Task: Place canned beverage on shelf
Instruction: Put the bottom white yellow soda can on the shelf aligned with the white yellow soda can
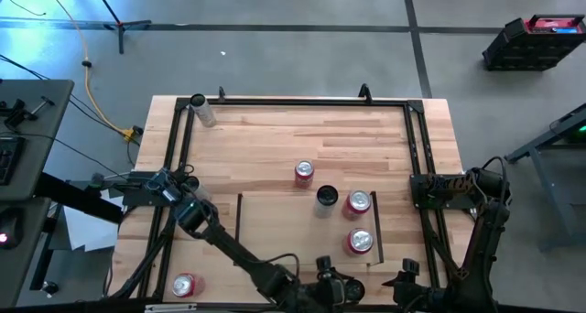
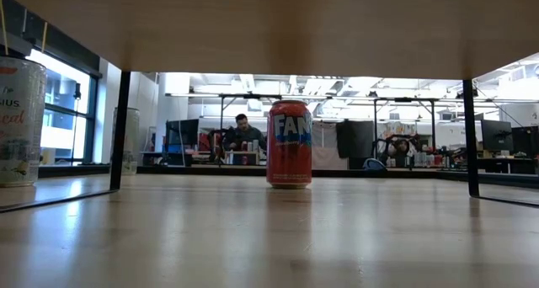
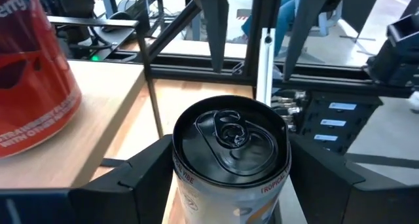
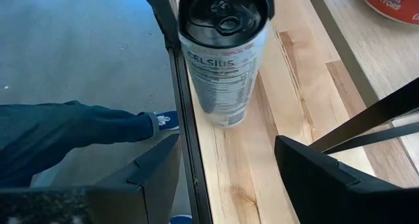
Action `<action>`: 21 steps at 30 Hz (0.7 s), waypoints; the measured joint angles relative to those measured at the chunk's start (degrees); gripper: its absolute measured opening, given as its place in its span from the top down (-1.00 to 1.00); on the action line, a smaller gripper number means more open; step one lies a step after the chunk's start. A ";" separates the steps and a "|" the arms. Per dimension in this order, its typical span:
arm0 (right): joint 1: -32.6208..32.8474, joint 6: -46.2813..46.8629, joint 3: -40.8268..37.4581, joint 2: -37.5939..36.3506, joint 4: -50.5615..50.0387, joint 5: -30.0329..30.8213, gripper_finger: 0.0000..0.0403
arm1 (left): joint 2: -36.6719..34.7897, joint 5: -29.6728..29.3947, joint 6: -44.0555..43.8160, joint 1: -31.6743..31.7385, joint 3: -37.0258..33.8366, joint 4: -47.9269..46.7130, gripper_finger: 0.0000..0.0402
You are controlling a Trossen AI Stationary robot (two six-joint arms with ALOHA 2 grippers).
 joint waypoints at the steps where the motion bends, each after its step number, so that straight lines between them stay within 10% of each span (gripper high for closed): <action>1: 0.00 0.00 0.00 0.00 0.06 0.00 -0.15 | 0.00 0.01 0.05 -0.09 -0.01 0.22 -0.22; 21: 0.00 -0.02 0.00 0.00 0.34 -0.11 -0.15 | -5.01 1.64 2.81 -1.79 -0.01 -0.53 -0.22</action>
